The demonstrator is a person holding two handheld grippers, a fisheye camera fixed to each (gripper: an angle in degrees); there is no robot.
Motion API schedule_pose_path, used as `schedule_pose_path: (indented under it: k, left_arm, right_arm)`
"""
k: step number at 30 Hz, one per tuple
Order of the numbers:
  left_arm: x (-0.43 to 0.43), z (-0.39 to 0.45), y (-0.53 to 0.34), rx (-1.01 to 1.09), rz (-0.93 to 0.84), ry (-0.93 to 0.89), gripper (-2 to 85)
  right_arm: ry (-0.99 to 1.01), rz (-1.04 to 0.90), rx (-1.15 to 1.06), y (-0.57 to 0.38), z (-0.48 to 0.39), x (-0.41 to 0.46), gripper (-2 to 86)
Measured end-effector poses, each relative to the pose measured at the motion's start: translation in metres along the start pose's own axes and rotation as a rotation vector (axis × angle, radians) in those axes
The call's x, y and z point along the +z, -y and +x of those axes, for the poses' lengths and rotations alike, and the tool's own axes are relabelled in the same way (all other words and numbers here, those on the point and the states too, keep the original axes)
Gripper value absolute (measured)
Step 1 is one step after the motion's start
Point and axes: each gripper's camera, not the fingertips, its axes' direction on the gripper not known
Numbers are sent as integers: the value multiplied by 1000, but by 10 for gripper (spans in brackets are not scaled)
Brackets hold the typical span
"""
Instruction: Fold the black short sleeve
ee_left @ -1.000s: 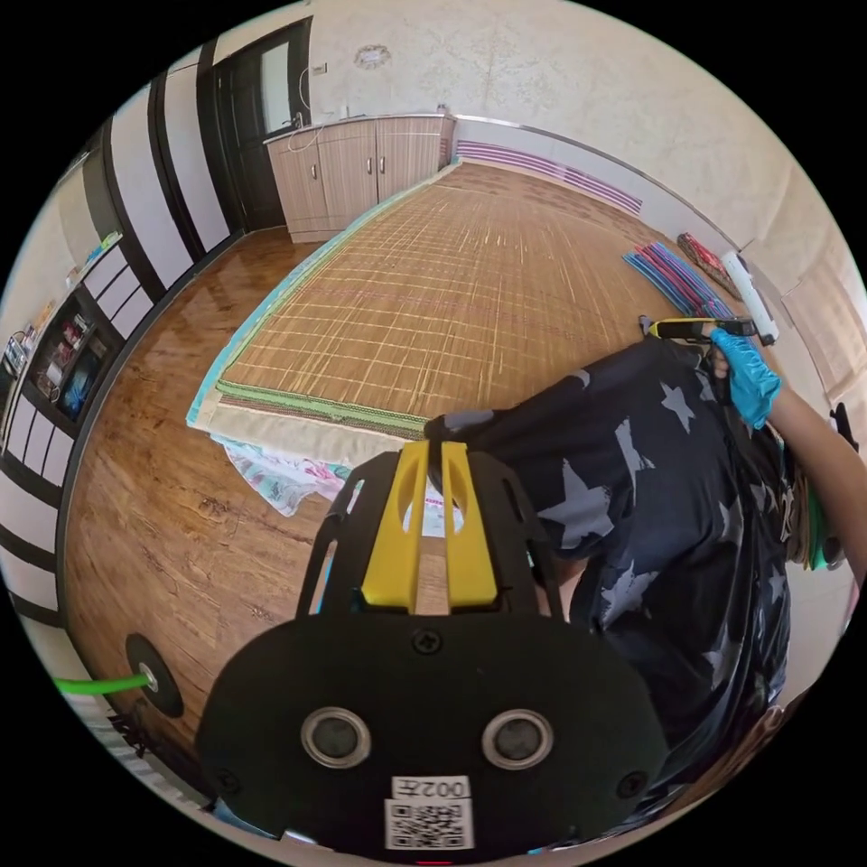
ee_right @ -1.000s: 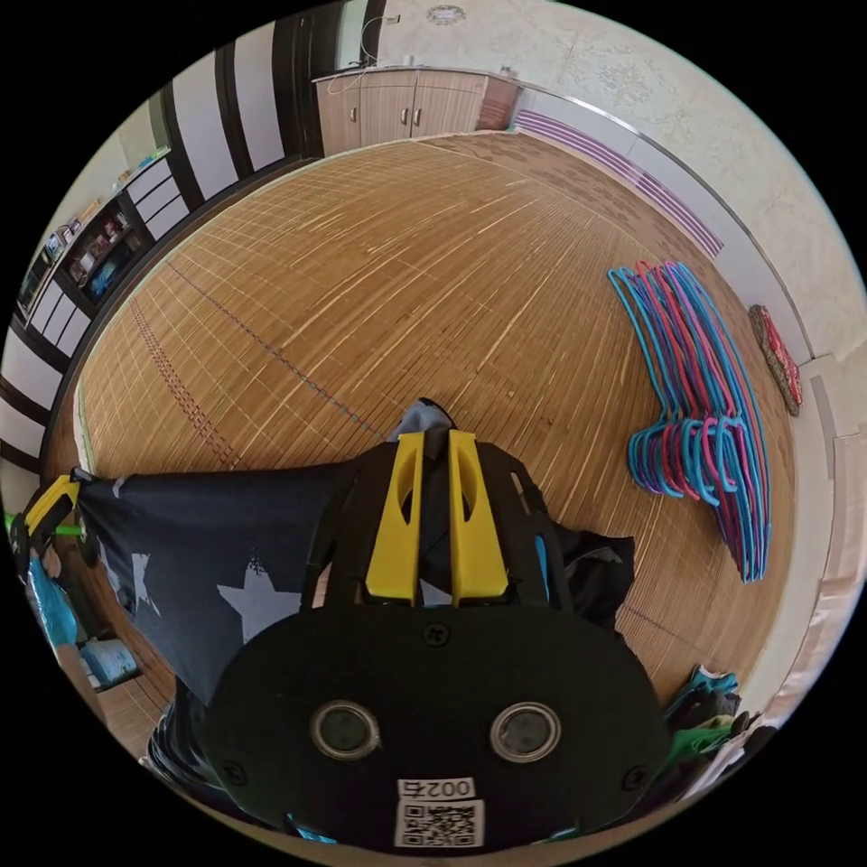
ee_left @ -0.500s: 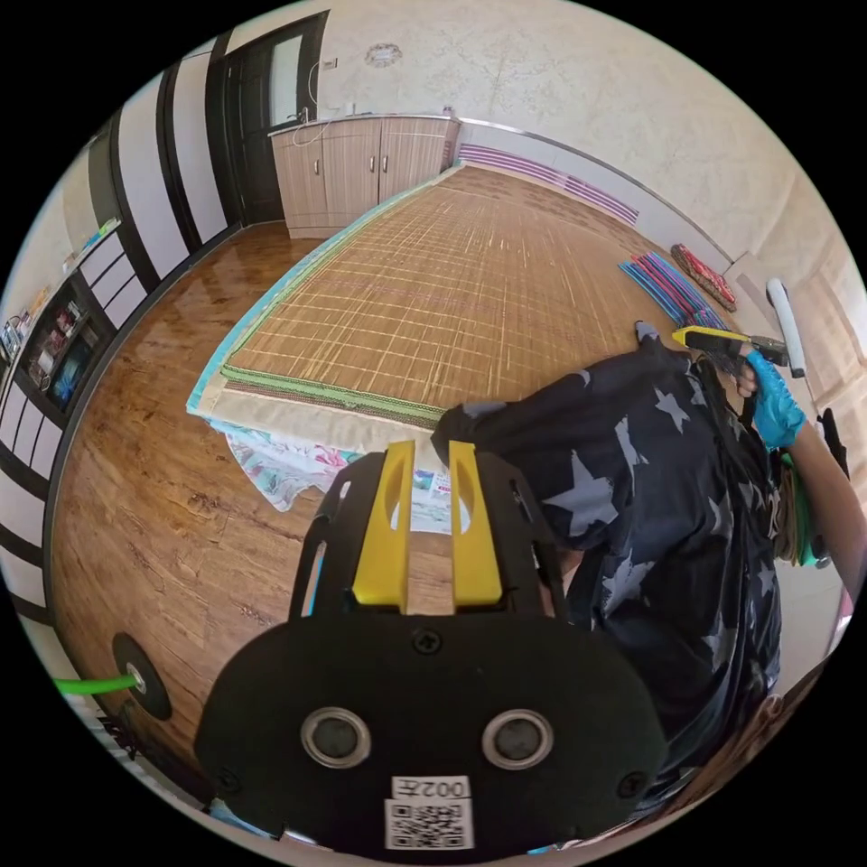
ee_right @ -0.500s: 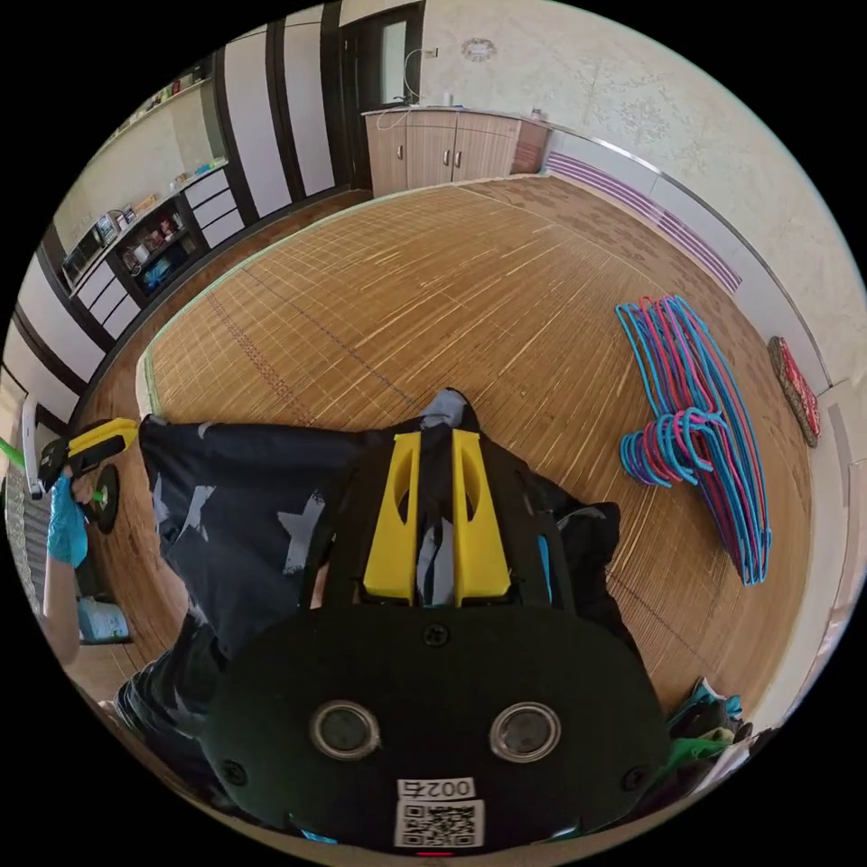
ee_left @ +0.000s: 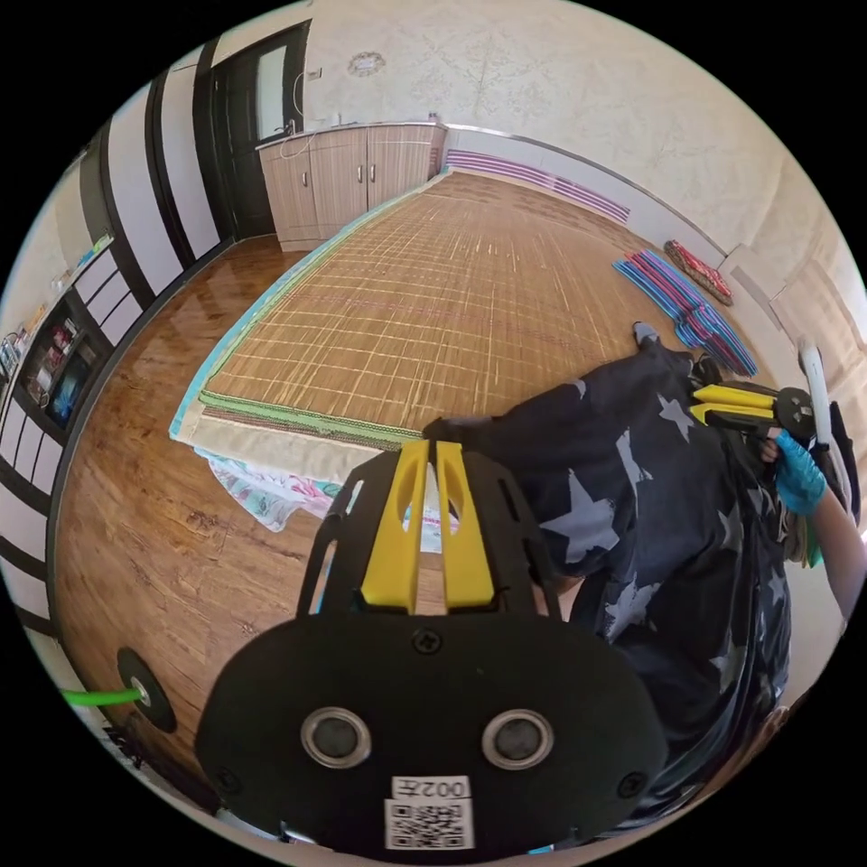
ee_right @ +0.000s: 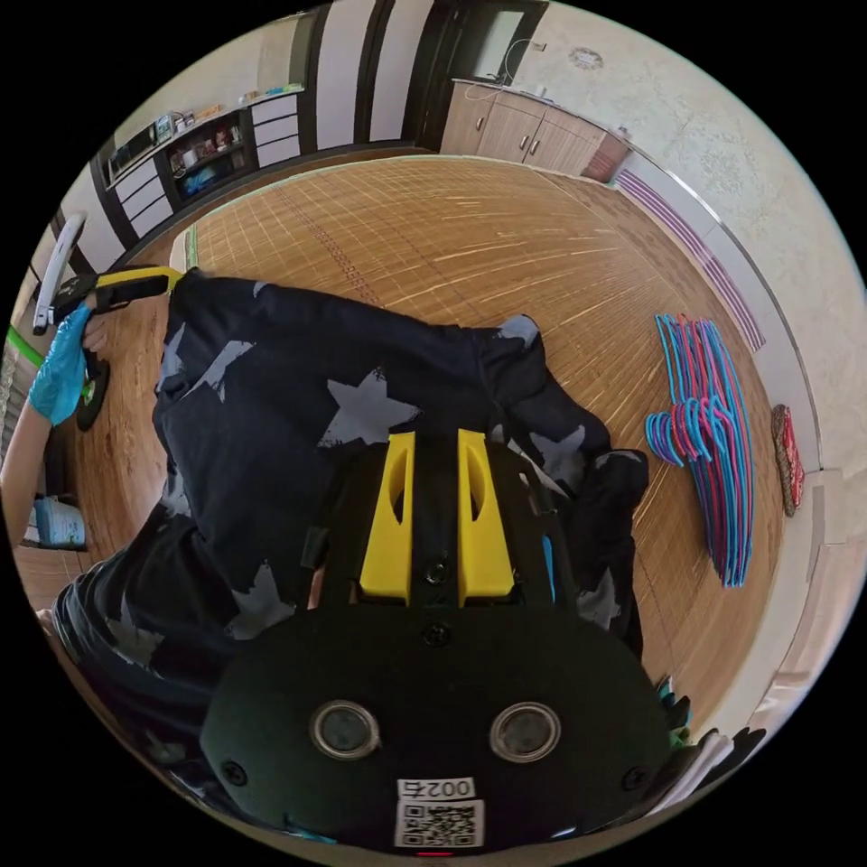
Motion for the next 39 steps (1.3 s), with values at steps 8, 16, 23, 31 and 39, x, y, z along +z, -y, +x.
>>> schedule_pose_path:
  k: [8, 16, 23, 31, 39]
  left_arm:
    - [-14, 0, -19, -45, -27, 41, -12]
    - [-21, -3, -24, -87, -33, 53, -11]
    - [-17, 15, -42, -51, -56, -24, 9]
    - [6, 41, -45, -31, -89, -43, 17]
    - [6, 46, -41, -29, -108, -21, 21]
  right_arm:
    - [48, -3, 78, -31, 9, 16, 78]
    - [93, 29, 72, -92, -7, -9, 78]
    - [134, 30, 92, -176, -32, -29, 77]
    - [107, 6, 133, -244, -49, -30, 64]
    - [102, 67, 193, -287, -64, -64, 65]
